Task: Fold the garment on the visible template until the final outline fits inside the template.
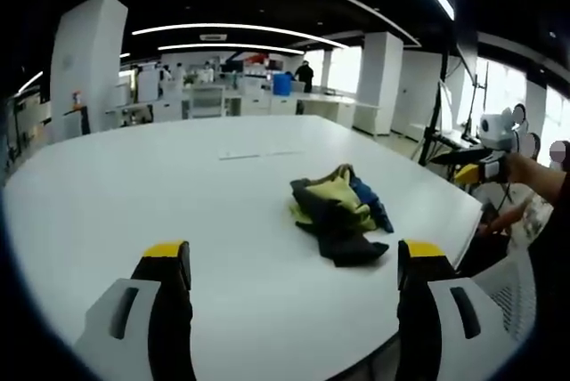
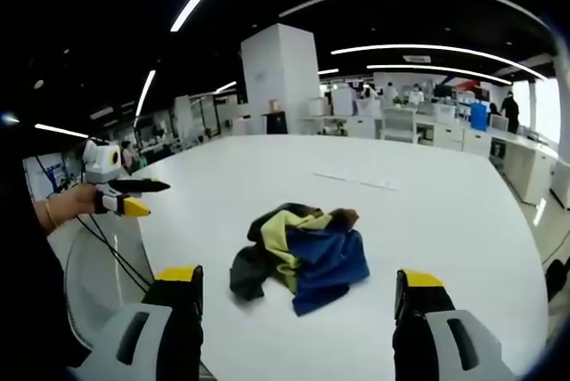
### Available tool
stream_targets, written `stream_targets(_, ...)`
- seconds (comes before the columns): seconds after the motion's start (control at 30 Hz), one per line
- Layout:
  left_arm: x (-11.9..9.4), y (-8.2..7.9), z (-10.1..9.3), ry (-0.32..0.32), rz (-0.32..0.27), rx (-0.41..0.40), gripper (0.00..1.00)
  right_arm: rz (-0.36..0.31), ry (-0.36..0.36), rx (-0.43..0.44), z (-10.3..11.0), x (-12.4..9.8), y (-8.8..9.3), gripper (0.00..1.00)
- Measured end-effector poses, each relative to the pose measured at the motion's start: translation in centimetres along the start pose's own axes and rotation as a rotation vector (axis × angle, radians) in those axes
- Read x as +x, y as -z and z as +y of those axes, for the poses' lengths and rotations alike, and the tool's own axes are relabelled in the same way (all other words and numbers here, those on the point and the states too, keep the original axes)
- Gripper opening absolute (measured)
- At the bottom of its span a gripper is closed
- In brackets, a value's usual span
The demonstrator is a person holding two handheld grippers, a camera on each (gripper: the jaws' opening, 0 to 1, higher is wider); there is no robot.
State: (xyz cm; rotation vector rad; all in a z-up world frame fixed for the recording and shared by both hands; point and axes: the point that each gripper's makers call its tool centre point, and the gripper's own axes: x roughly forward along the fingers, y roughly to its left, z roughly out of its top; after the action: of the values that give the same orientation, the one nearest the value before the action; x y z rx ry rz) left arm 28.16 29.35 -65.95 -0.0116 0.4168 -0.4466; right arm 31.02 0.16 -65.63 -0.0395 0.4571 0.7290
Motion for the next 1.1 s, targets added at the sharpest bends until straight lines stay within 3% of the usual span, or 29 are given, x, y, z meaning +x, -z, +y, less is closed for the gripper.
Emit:
stream_targets(0.4,1.1,-0.5,-0.1,0.036,0.0,0.019,0.87,0.006,-0.011,0.007,-0.3,1.3,-0.2,0.82)
stream_targets(1.1,4.1,-1.9,-0.3,0.117,0.0,0.019,0.68,0.028,-0.024,0.117,-0.9,4.7,-0.5,0.55)
